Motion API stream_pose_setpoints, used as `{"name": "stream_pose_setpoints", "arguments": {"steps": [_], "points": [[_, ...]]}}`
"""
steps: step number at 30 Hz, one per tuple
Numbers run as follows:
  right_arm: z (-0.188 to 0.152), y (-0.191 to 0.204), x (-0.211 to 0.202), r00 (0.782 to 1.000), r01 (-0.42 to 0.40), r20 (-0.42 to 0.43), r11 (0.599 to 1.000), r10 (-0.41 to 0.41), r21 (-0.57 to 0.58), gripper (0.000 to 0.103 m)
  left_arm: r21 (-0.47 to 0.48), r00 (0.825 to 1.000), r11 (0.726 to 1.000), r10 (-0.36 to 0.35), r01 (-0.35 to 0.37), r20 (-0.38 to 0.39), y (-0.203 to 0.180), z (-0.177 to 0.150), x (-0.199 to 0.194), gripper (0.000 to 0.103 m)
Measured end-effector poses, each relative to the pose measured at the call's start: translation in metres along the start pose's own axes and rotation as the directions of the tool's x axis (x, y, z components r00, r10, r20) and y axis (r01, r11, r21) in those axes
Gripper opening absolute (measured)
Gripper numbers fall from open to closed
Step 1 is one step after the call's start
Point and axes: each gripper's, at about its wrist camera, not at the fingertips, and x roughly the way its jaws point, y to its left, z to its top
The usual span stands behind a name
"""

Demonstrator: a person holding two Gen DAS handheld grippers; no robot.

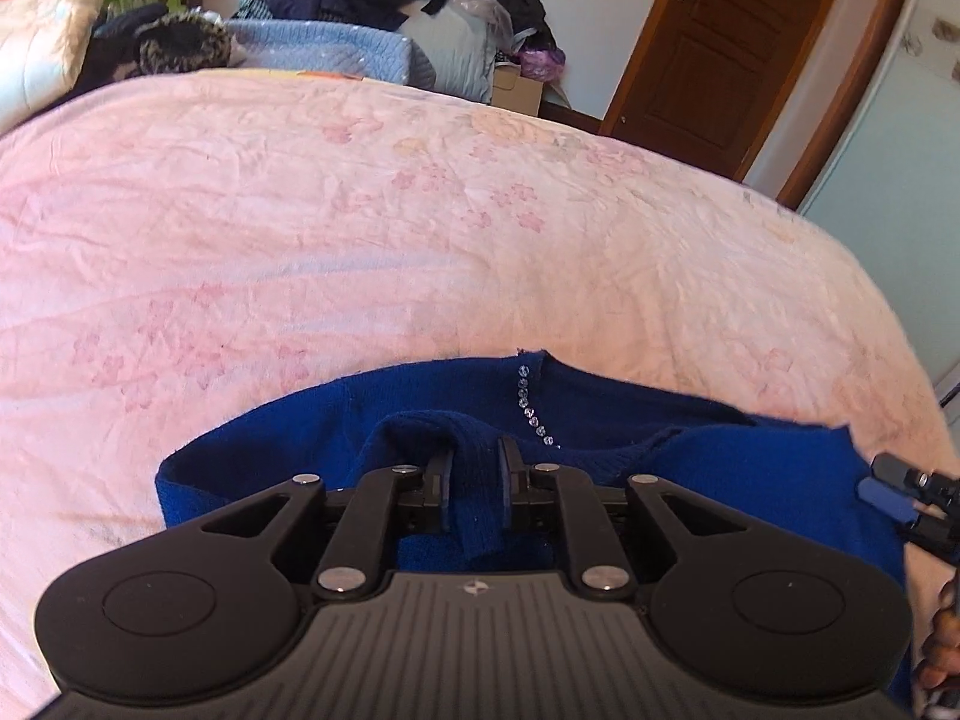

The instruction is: Fold small clothes

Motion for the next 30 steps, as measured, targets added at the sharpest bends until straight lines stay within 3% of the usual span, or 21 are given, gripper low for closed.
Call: {"name": "stream_pose_setpoints", "arguments": {"steps": [3,5,6,9,13,15,17,19,21,25,26,30], "points": [[0.000,0.008,-0.005,1.000,-0.014,0.003,0.999,0.014,-0.050,0.053,-0.095,1.000,0.995,-0.013,0.014,0.018,0.015,0.006,-0.005,0.026],[-0.002,0.015,-0.002,0.999,-0.026,-0.022,0.996,0.024,-0.090,0.053,-0.117,0.998,0.993,0.024,-0.016,0.060,0.020,0.010,-0.011,0.053],[-0.003,0.019,0.001,0.999,-0.024,-0.036,0.993,0.020,-0.112,0.053,-0.123,0.996,0.992,0.038,-0.028,0.081,0.022,0.012,-0.016,0.059],[-0.006,0.024,0.008,0.998,0.012,-0.054,0.987,-0.021,-0.160,0.059,-0.100,0.993,0.995,0.028,-0.016,0.118,0.022,0.013,-0.030,0.062],[-0.007,0.023,0.009,0.997,0.060,-0.039,0.986,-0.066,-0.156,0.060,0.077,0.995,0.997,0.022,-0.029,0.099,-0.001,0.003,-0.036,0.062],[-0.011,0.027,0.007,0.998,0.051,-0.038,0.984,-0.058,-0.171,0.061,0.186,0.995,0.979,0.067,-0.079,0.069,-0.016,-0.005,-0.026,0.062],[-0.013,0.033,0.007,0.997,0.049,-0.048,0.978,-0.060,-0.201,0.064,0.259,0.978,0.945,0.181,-0.201,0.099,-0.029,-0.014,-0.011,0.062],[-0.016,0.038,0.009,0.996,0.053,-0.064,0.972,-0.069,-0.228,0.065,0.298,0.946,0.898,0.299,-0.324,0.127,-0.036,-0.014,0.007,0.062],[-0.018,0.041,0.007,0.994,0.077,-0.056,0.966,-0.094,-0.245,0.065,0.257,0.905,0.868,0.399,-0.424,0.145,-0.031,-0.008,0.020,0.062],[-0.020,0.046,-0.007,0.995,0.077,-0.035,0.962,-0.089,-0.261,0.066,0.138,0.860,0.849,0.495,-0.509,0.125,-0.008,0.006,0.018,0.062],[-0.021,0.048,-0.011,0.996,0.065,-0.036,0.962,-0.077,-0.265,0.067,0.123,0.859,0.851,0.499,-0.511,0.118,-0.003,0.006,0.012,0.062],[-0.033,0.052,-0.021,0.995,0.015,-0.088,0.957,-0.042,-0.291,0.072,0.099,0.908,0.904,0.404,-0.415,0.113,0.012,-0.012,-0.029,0.065]]}}
